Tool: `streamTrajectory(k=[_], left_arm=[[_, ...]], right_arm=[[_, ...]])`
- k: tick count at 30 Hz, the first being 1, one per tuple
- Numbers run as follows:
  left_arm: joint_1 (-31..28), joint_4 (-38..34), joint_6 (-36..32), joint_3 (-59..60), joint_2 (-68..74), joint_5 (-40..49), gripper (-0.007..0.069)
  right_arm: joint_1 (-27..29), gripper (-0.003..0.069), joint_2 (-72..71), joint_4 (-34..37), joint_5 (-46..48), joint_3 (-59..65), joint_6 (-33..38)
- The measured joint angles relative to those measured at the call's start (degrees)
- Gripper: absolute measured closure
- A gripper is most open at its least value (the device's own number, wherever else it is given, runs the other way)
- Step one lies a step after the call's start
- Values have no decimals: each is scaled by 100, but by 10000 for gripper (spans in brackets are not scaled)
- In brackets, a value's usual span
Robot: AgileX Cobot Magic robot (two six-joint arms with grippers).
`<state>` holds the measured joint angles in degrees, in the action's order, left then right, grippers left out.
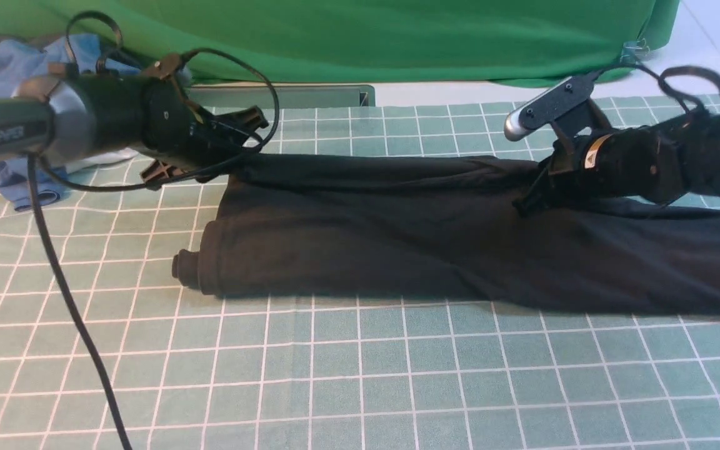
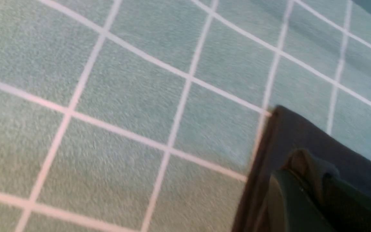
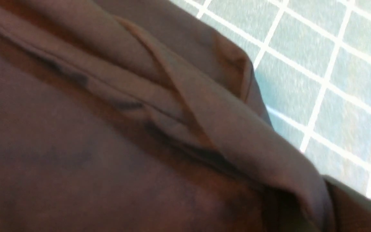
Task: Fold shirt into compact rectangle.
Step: 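Fold the black garment in half by bringing its near edge over to the far edge, then pull the folded dark garment lengthwise by its ends to straighten it flat on the table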
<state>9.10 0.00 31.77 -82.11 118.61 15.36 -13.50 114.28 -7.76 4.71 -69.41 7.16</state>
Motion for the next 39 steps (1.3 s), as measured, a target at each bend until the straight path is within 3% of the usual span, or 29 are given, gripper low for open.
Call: streamTrajectory(k=[5,8,11,13,16,20,23,25,26,27,30,32,38,39], left_arm=[[-54,0,98,-11,98,-184,575],[-73,0,105,-87,104,-219,515],[-85,0,105,-371,104,37,431],[-98,0,77,-857,97,569,340],[-110,0,-159,-1407,56,1325,267],[-110,0,-468,-2039,24,2382,227],[-110,-93,-528,-2233,13,2938,254],[-110,-217,-665,-2251,7,3240,315],[-110,-320,-797,-2250,2,3396,382],[-110,-335,-831,-2250,2,3431,390],[-110,-481,-1134,-2250,2,3619,534],[-110,-516,-1290,-2250,2,3668,587],[-110,-1171,-1420,-2253,2,3569,613],[-110,-1285,-1424,-2253,2,3563,612]], right_arm=[[72,354,204,-6,-308,0,35],[92,326,204,-11,-203,-121,35],[92,319,179,-11,323,-431,35],[104,316,91,-13,1119,-965,35],[117,316,-8,-13,1787,-1519,30],[91,319,-84,118,3045,-2230,-73],[41,399,-86,581,3930,-2449,-44],[-24,520,-55,947,4423,-2448,26],[-85,582,6,1132,4603,-2442,56],[-95,588,19,1168,4613,-2436,61],[-224,626,307,1327,4606,-2428,95],[-275,628,522,1363,4468,-2424,95],[-316,628,1096,1369,3182,-2391,95],[-316,628,1179,1361,2522,-2393,95]])
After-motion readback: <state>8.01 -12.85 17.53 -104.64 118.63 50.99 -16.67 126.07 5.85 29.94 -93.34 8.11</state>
